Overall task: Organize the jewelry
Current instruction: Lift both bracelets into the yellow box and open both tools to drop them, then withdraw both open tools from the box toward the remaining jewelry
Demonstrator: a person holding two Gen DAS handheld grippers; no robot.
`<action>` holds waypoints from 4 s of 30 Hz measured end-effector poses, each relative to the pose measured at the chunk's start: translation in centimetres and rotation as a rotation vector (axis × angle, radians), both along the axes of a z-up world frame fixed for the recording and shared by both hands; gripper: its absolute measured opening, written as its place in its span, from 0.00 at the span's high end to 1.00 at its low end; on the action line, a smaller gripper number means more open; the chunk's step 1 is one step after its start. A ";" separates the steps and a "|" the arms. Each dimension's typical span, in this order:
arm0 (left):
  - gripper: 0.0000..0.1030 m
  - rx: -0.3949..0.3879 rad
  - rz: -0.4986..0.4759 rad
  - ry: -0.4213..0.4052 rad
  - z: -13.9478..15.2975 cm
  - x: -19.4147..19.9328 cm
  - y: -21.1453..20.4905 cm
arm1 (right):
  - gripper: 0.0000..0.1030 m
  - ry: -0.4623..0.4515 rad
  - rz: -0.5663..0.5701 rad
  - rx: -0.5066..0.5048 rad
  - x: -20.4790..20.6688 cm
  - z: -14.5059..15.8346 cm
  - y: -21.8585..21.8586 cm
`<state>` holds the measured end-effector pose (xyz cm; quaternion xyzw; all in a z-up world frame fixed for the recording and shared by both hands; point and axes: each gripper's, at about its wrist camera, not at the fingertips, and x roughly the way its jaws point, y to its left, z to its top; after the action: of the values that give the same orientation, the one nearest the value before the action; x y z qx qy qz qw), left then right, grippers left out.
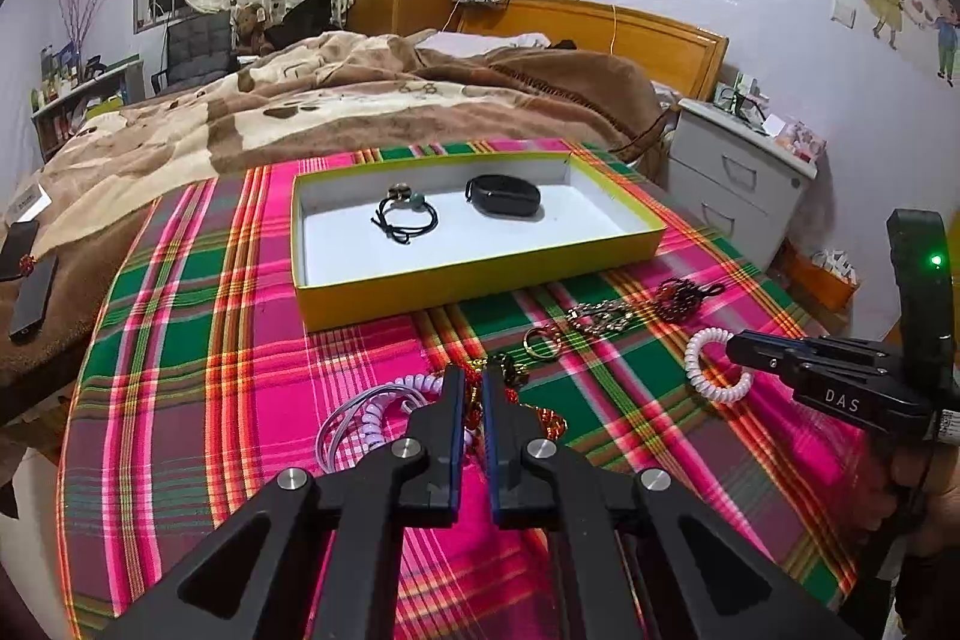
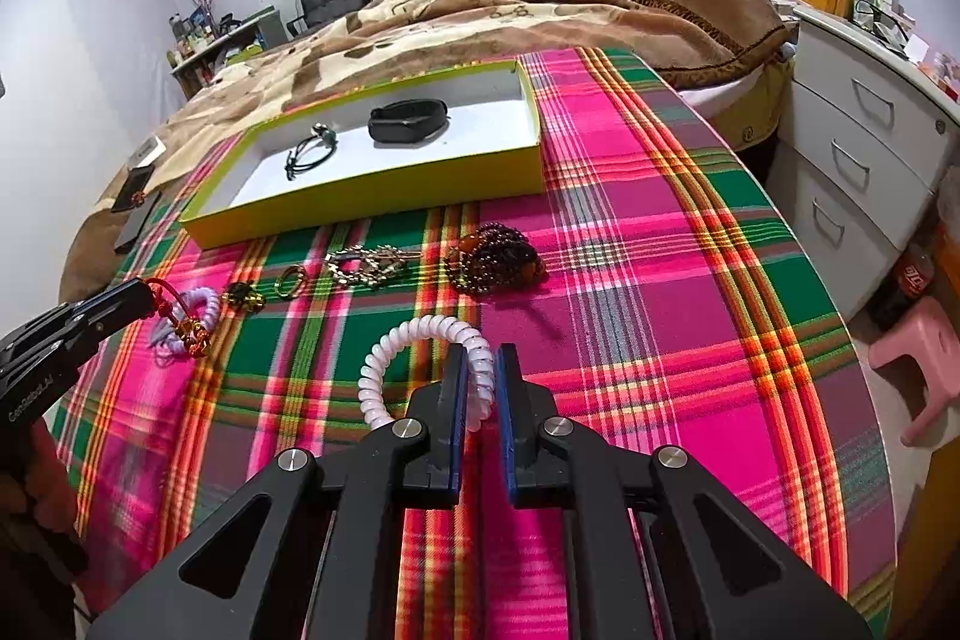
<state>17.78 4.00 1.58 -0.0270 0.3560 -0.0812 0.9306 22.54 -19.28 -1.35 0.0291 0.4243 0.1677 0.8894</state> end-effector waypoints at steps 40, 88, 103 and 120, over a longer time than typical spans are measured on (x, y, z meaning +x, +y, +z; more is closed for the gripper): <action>0.95 -0.011 0.030 -0.093 5.4 -0.6 0.5 | 0.91 -0.165 0.059 0.031 -1.0 6.5 1.1; 0.95 0.084 0.161 0.058 -1.7 19.8 6.8 | 0.91 0.009 0.021 -0.108 19.9 0.3 5.3; 0.95 0.089 0.152 0.102 -2.8 20.3 6.9 | 0.90 0.037 0.038 -0.141 20.4 -0.5 5.9; 0.82 0.041 0.156 0.035 -0.6 17.0 7.3 | 0.64 -0.055 0.034 -0.052 16.5 2.5 4.5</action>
<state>34.74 11.32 0.95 -0.0367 0.3707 -0.0007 0.9280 39.09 -14.81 1.12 -0.0059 0.4046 0.1725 0.8981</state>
